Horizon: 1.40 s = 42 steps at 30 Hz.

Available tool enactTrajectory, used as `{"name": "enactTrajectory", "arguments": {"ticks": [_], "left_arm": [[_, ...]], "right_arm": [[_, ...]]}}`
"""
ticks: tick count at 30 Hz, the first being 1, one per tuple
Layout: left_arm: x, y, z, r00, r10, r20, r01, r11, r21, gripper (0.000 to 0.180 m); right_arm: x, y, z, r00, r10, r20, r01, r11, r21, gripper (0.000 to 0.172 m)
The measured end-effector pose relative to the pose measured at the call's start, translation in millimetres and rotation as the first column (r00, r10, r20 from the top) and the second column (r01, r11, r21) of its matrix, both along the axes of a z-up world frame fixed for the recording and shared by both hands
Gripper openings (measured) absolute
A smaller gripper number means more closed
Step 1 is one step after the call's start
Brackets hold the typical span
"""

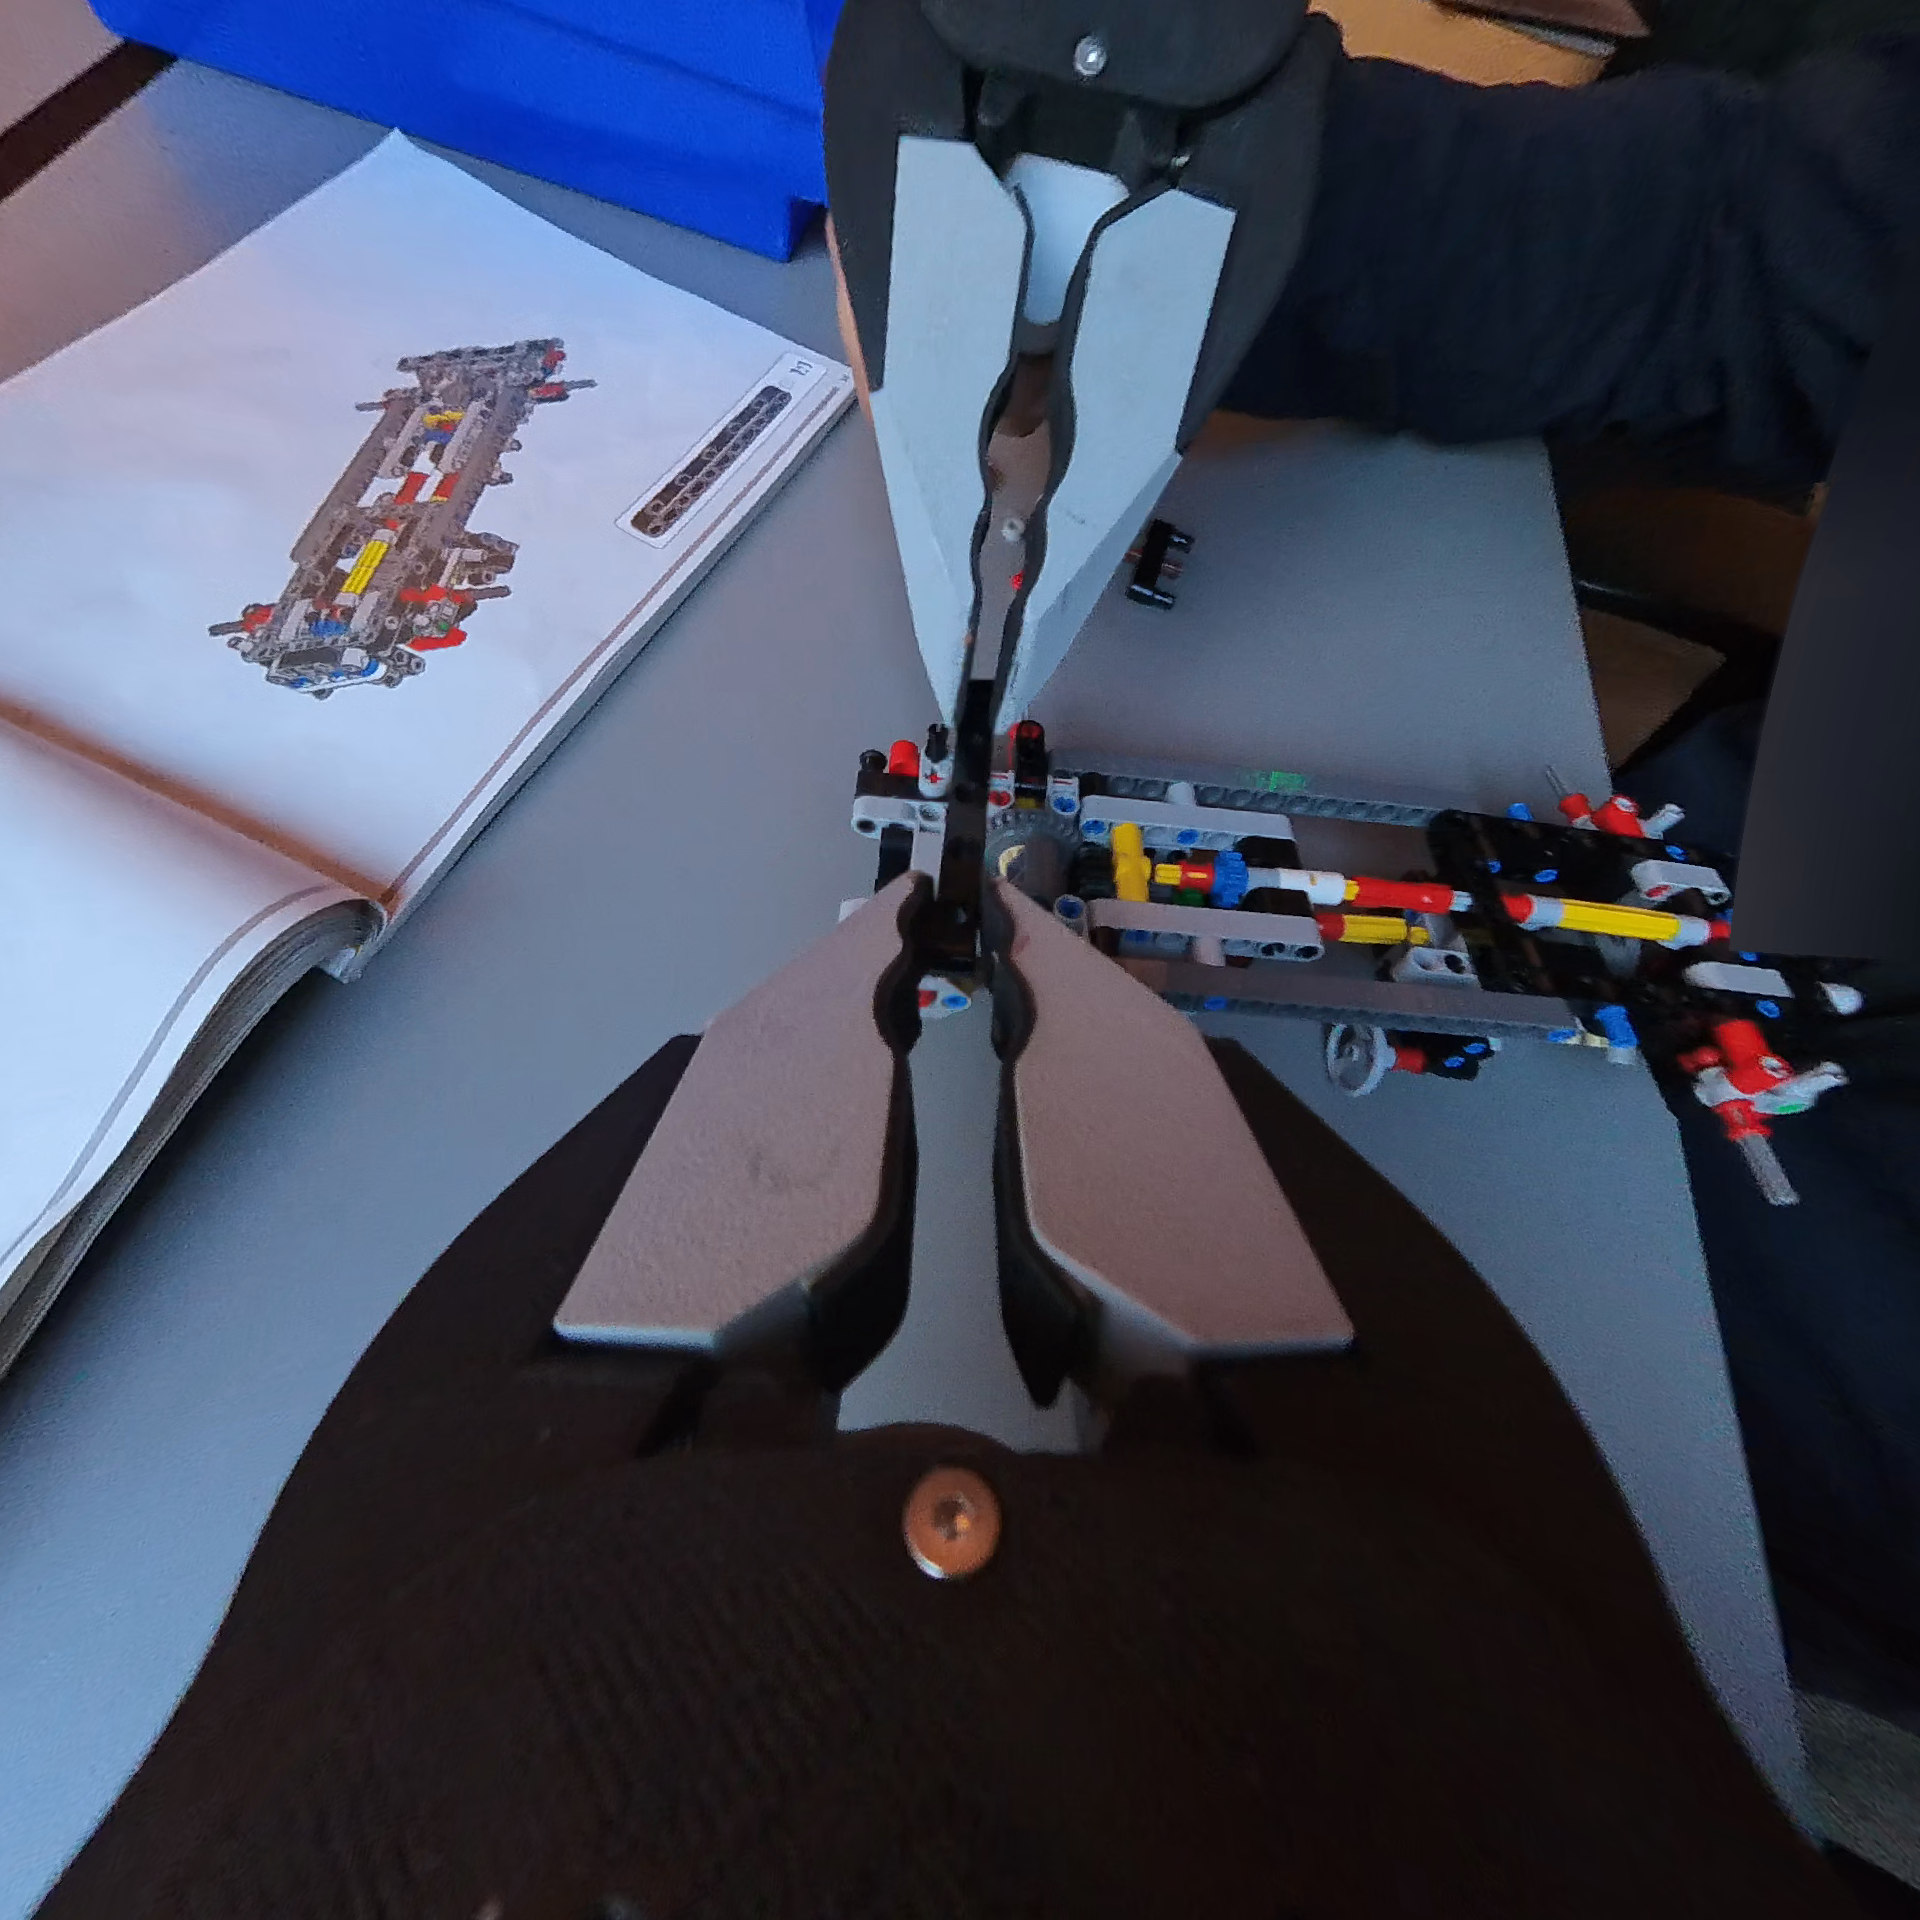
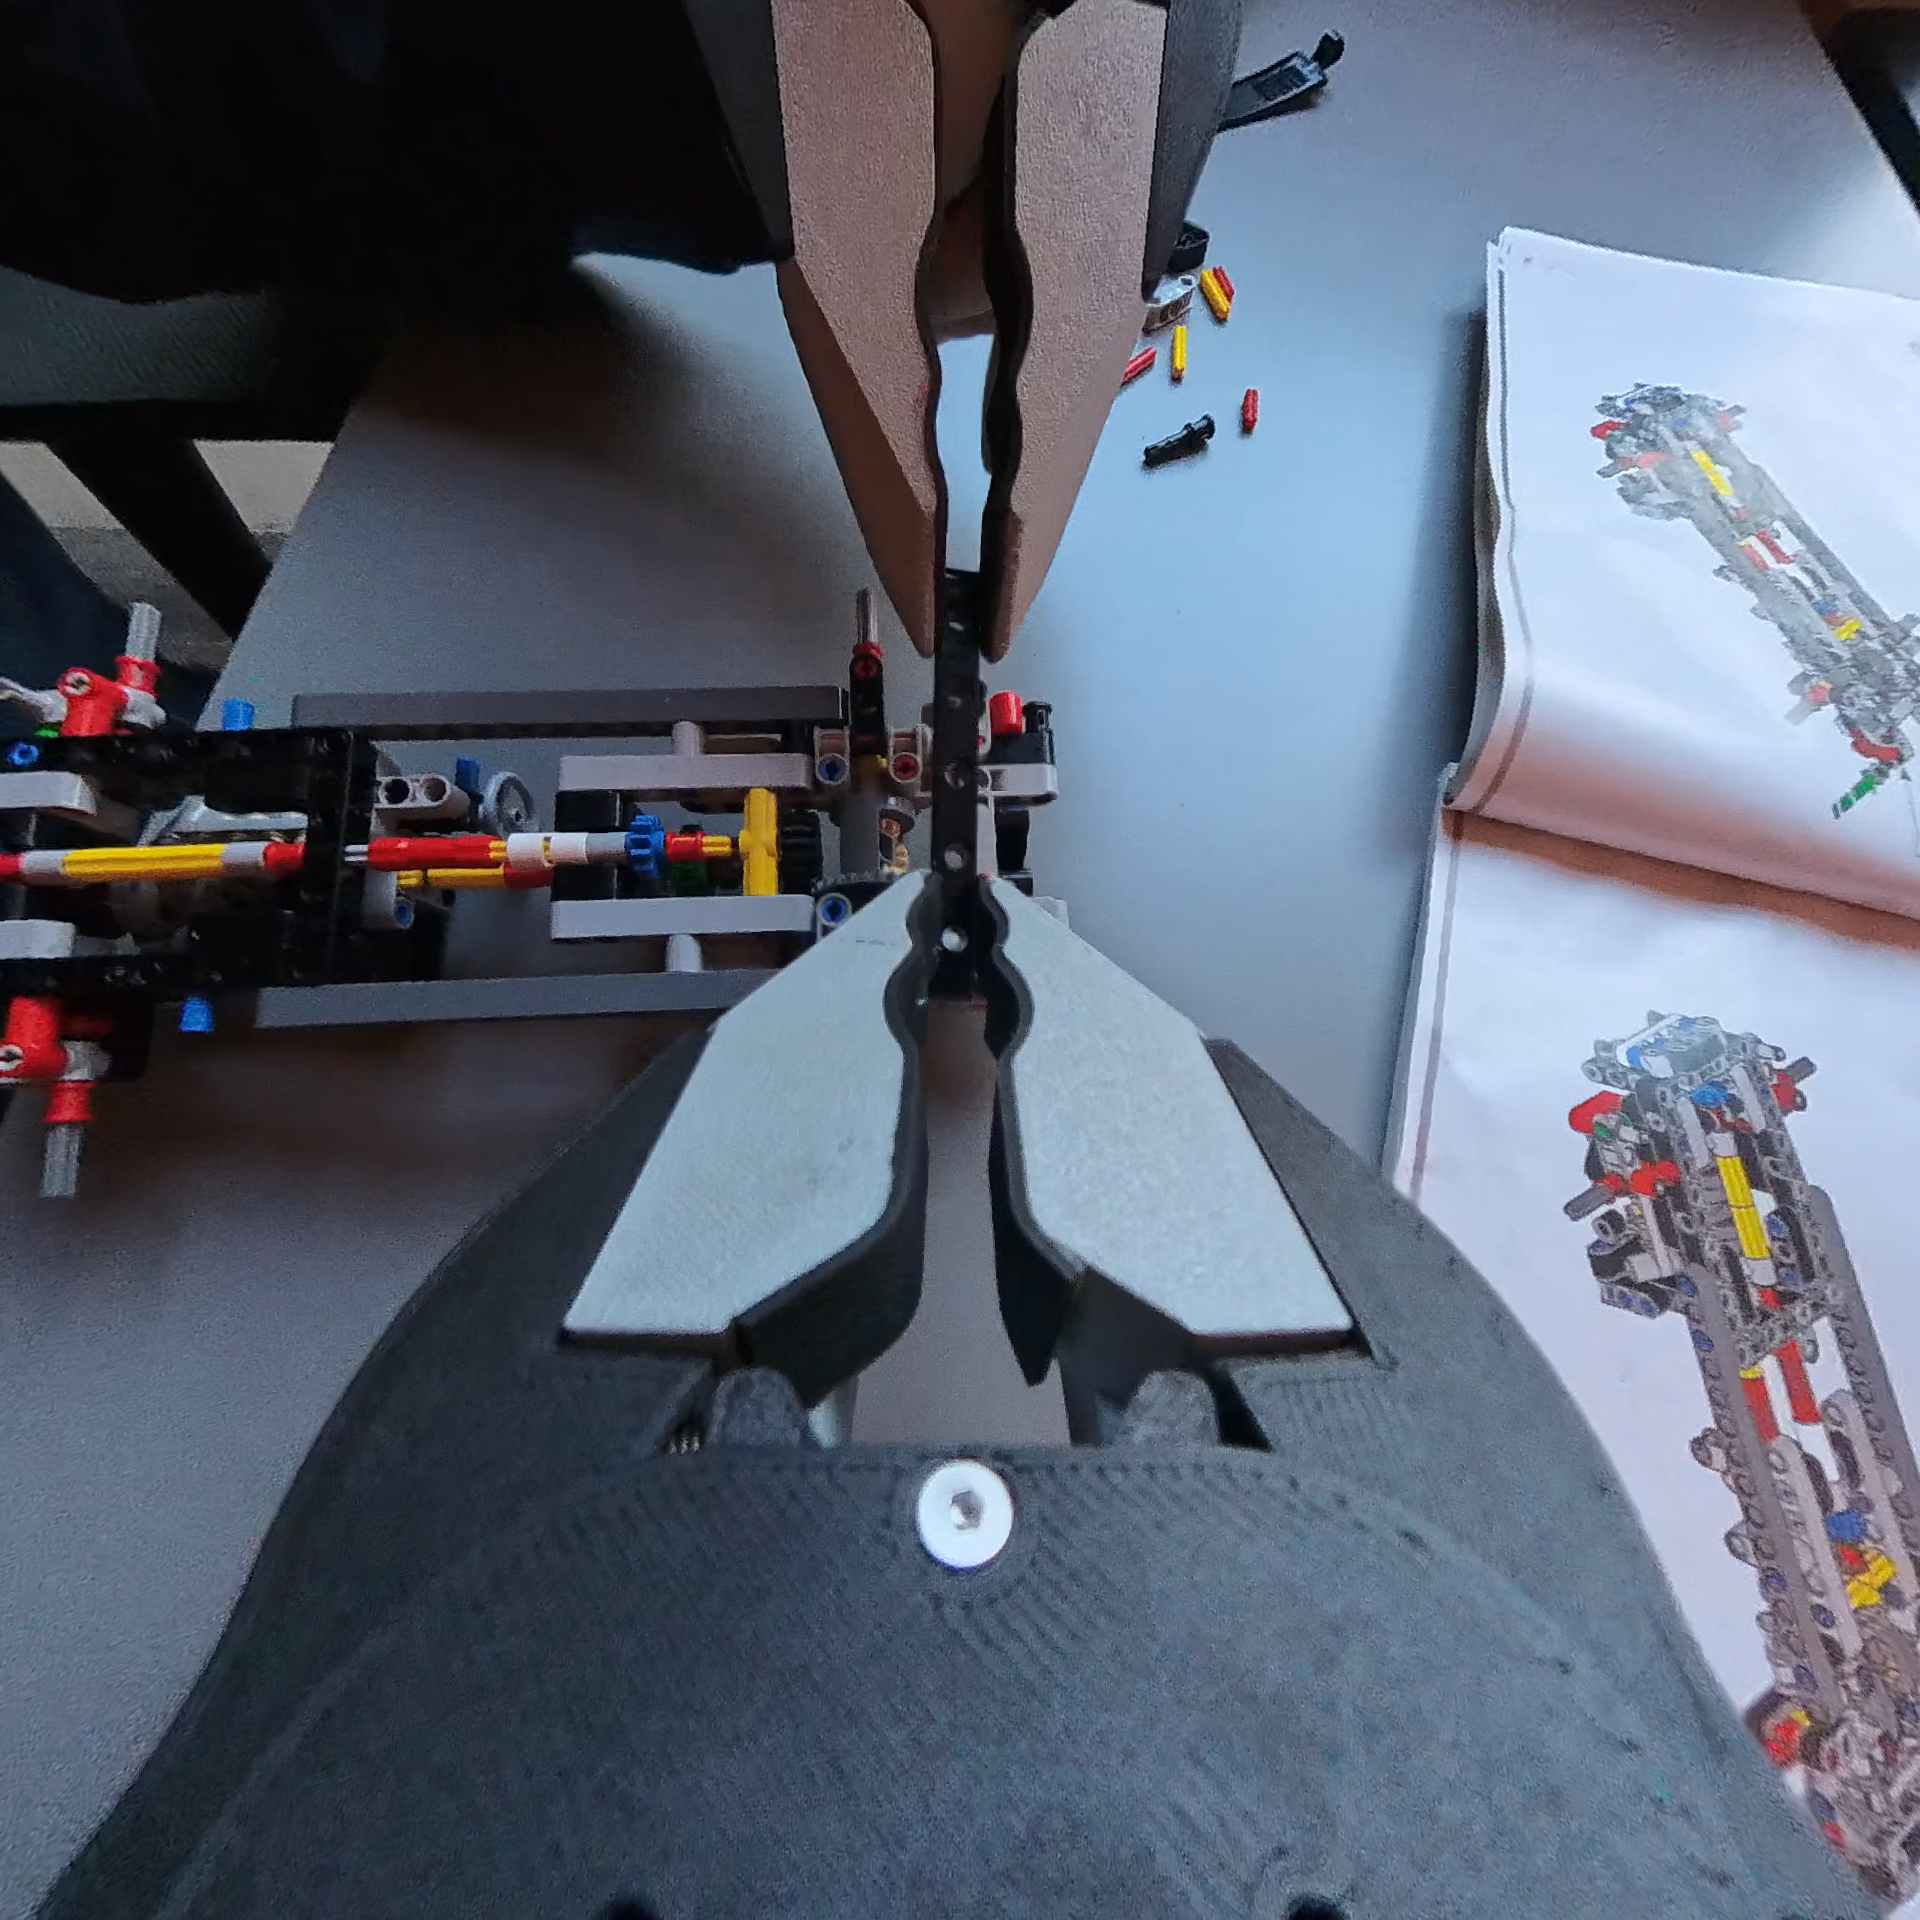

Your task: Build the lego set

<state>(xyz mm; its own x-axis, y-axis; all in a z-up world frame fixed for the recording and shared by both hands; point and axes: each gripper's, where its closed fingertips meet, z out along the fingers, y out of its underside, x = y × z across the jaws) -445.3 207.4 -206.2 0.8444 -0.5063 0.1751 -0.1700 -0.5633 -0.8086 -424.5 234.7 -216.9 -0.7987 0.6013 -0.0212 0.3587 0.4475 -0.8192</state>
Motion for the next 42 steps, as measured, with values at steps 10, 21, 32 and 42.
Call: {"name": "enactTrajectory", "arguments": {"ticks": [10, 21, 32, 42], "left_arm": [[-3.6, -0.1, -4.7, 0.999, 0.03, 0.041, -0.029, 0.999, -0.023, 0.014], [-3.3, 0.2, -10.3, 0.999, 0.041, 0.011, -0.04, 0.999, -0.024, 0.005], [-0.3, -2.1, -13.3, 0.999, 0.028, 0.042, -0.027, 0.999, -0.017, 0.005], [0.9, -2.5, -14.8, 0.997, 0.026, 0.068, -0.024, 0.999, -0.027, 0.005]], "right_arm": [[-0.5, 3.5, 5.1, 0.999, 0.031, -0.017, -0.032, 0.999, -0.019, 0.003], [2.8, 22.9, 1.5, 1.0, -0.018, 0.022, 0.017, 1.0, 0.015, 0.014], [4.2, 16.8, -11.6, 0.999, -0.002, 0.052, 0.003, 1.0, -0.026, 0.014], [4.1, 13.5, -12.8, 0.999, 0.006, 0.046, -0.006, 1.0, -0.007, 0.005]]}}
